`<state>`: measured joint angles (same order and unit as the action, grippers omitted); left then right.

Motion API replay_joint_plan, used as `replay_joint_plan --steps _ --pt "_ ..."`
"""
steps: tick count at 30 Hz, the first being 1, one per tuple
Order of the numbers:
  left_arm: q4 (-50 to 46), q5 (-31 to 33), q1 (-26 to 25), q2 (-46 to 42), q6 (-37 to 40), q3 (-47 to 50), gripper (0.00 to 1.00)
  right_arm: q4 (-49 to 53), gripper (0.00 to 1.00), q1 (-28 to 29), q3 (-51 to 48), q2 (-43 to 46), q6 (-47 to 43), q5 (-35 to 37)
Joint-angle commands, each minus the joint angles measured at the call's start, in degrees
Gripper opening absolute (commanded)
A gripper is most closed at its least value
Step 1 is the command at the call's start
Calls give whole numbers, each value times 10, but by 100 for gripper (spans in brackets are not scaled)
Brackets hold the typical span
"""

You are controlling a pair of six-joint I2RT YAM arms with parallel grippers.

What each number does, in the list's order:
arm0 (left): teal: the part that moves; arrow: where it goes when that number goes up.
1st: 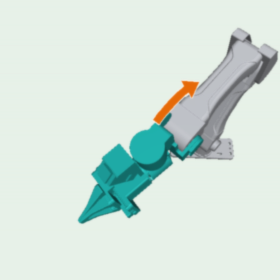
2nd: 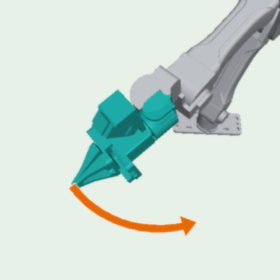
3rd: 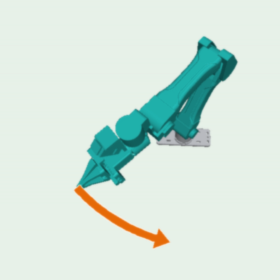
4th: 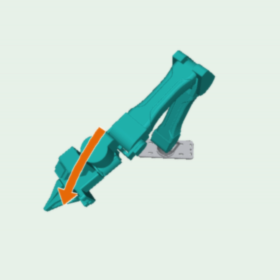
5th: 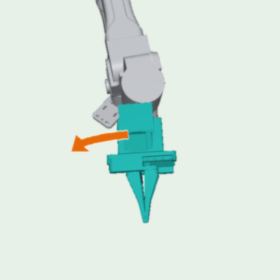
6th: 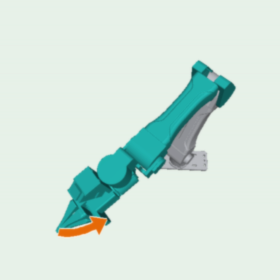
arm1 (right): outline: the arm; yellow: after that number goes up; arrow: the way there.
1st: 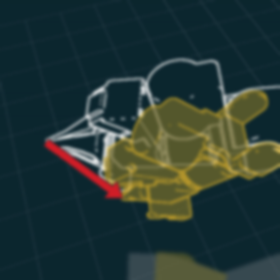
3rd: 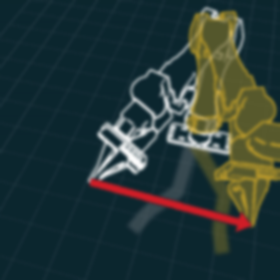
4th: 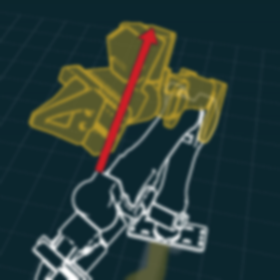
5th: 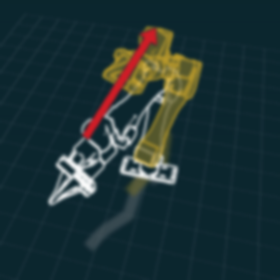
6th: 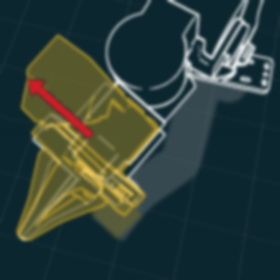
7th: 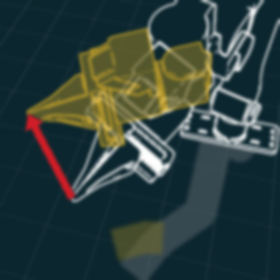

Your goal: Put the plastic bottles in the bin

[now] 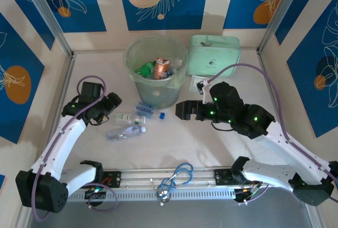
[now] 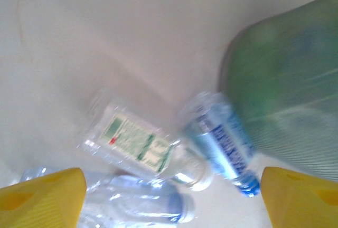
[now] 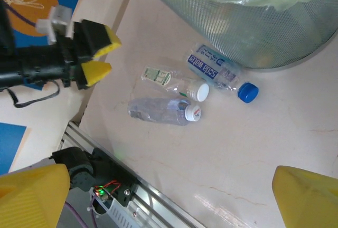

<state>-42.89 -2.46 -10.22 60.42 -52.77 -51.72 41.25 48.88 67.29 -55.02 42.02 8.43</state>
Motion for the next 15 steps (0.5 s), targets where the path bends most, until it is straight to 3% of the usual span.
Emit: replay_joint_plan --steps 1,10,15 --pt "33 -24 7 12 -51 8 87 -19 99 15 -15 0 1 18" --pt "52 -1 8 82 -84 15 88 -34 98 48 -41 -6 24 37" --pt "-6 20 7 52 -54 20 87 -29 98 49 -38 -8 22 40"
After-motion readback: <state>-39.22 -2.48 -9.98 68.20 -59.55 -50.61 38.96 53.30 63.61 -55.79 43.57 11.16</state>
